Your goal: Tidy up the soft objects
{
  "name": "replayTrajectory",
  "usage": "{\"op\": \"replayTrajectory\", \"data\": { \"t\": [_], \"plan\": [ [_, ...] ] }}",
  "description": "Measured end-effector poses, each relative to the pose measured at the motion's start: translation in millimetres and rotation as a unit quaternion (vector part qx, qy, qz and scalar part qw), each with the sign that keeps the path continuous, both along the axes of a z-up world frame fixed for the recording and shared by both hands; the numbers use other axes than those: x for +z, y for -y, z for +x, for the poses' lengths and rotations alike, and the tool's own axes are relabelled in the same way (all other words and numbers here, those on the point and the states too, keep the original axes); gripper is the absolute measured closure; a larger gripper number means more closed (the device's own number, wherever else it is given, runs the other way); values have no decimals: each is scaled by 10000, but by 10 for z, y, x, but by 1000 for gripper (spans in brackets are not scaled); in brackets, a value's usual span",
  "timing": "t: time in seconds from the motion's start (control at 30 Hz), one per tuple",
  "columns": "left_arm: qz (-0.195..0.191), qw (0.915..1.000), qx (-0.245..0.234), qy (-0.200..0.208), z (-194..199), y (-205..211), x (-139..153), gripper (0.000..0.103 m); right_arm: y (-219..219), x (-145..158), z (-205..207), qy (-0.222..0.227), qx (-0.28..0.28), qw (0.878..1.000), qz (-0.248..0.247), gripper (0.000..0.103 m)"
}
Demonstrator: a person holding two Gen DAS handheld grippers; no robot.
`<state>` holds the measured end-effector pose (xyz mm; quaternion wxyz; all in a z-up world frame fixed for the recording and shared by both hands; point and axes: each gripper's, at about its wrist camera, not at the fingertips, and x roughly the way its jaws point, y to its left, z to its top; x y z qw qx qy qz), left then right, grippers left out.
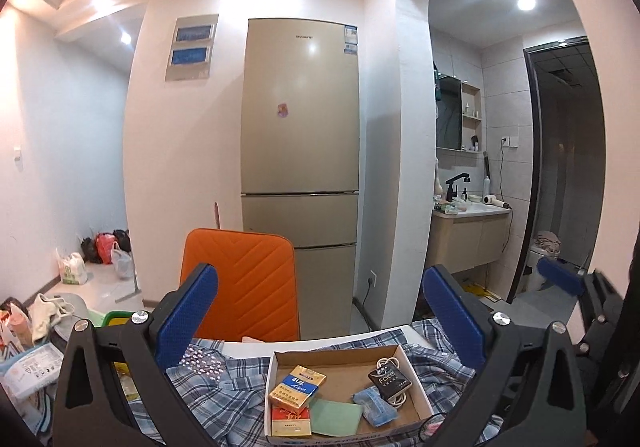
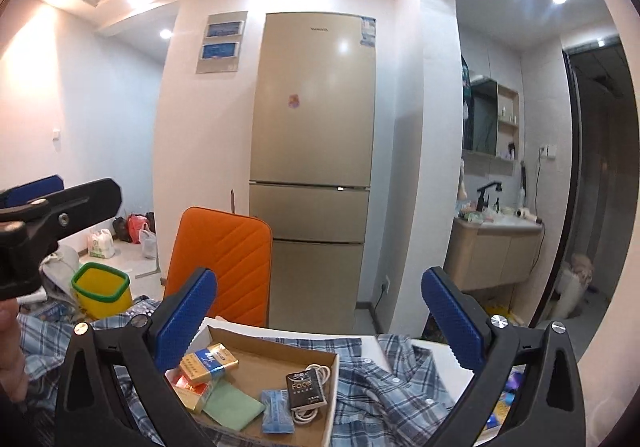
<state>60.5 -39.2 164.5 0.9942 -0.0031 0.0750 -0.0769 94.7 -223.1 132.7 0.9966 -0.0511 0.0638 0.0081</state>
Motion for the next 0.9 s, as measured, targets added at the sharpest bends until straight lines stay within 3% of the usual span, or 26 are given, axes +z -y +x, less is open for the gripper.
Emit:
{"op": "replayTrajectory", "data": {
  "t": [0.37, 0.5, 0.63, 0.77, 0.9],
  "plan": [
    [52, 9989, 339, 313, -403, 60, -325, 1, 345, -157, -395, -52, -278, 9986, 448, 0],
    [-51, 9994, 342, 90, -454, 25, -549, 1, 473, -324, -497, -87, -482, 9973, 541, 0],
    [29, 9994, 316, -113, -489, 35, -846, 1, 537, -485, -657, 195, -749, 9951, 611, 0],
    [131, 9992, 350, -150, -512, 48, -1074, 1, 501, -637, -693, 49, -619, 9968, 502, 0],
    [187, 9985, 493, -176, -478, 62, -1291, 1, 496, -800, -809, 179, -587, 9963, 602, 0]
  ]
}}
